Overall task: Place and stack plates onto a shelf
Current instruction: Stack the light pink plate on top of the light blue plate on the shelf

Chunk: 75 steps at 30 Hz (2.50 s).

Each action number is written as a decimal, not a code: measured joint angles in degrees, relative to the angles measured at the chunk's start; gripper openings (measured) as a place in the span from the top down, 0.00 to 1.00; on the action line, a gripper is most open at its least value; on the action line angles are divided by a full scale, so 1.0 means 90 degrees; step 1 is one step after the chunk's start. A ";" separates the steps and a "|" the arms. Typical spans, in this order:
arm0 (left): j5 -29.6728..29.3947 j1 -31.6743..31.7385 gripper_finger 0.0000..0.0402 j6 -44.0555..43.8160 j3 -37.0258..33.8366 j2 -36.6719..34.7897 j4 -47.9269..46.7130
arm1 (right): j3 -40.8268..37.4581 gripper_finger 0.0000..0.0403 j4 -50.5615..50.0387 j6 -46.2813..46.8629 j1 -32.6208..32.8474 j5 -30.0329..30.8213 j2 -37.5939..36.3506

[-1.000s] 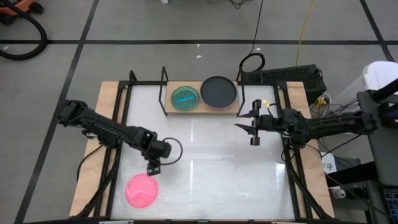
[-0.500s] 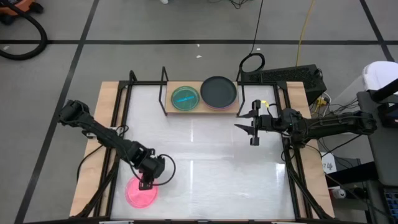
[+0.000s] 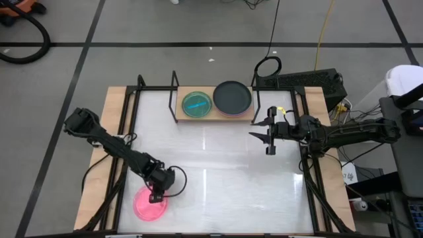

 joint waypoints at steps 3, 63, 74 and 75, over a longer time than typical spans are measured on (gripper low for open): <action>0.0015 -0.0060 0.50 0.0057 -0.0145 -0.0010 0.0091 | 0.0000 0.68 -0.0023 0.0000 0.0000 0.0000 0.0000; -0.0928 0.8216 0.96 0.3038 0.2892 0.0442 0.0139 | 0.0002 0.68 0.0034 -0.0187 0.0010 0.0335 0.0000; -0.1010 0.8152 0.93 0.3712 0.2906 0.0434 -0.0446 | 0.0002 0.68 0.0000 -0.0230 -0.0005 0.0357 -0.0001; -0.1012 0.8117 0.91 0.3749 0.2904 0.0434 -0.0446 | 0.0002 0.68 0.0007 -0.0258 -0.0005 0.0357 -0.0001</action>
